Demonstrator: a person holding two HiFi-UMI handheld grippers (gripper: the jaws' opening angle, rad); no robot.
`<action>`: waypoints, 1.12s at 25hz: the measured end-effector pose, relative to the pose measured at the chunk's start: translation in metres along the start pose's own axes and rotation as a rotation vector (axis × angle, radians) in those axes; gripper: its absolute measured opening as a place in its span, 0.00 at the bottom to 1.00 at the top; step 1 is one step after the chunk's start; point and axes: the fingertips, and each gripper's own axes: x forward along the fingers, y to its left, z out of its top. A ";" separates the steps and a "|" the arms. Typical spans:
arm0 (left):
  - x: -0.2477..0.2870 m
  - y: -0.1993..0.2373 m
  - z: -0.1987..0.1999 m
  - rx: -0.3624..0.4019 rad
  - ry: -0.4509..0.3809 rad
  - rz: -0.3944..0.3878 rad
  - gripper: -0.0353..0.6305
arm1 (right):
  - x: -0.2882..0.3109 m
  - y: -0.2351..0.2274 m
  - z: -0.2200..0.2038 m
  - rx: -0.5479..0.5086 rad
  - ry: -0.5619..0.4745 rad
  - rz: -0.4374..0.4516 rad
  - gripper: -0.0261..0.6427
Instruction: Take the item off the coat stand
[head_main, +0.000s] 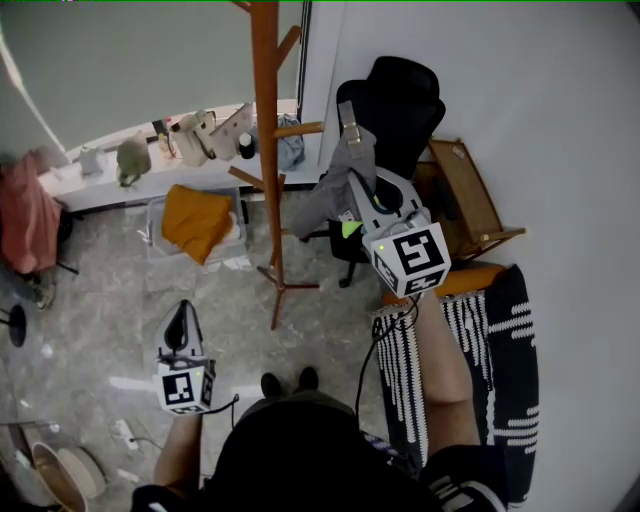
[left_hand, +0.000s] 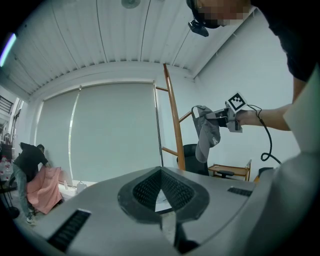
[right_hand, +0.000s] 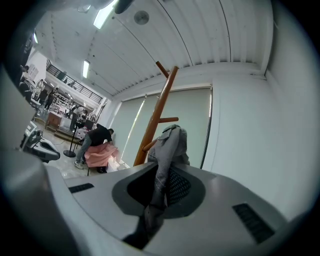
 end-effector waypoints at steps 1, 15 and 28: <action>0.001 -0.001 0.001 0.001 -0.002 -0.003 0.09 | -0.003 -0.001 -0.001 0.003 0.001 -0.005 0.08; 0.007 -0.012 0.014 0.035 -0.040 -0.030 0.09 | -0.055 0.015 -0.020 0.041 0.005 -0.068 0.08; 0.008 -0.006 0.031 0.059 -0.081 -0.004 0.09 | -0.101 0.039 -0.034 0.096 0.006 -0.116 0.08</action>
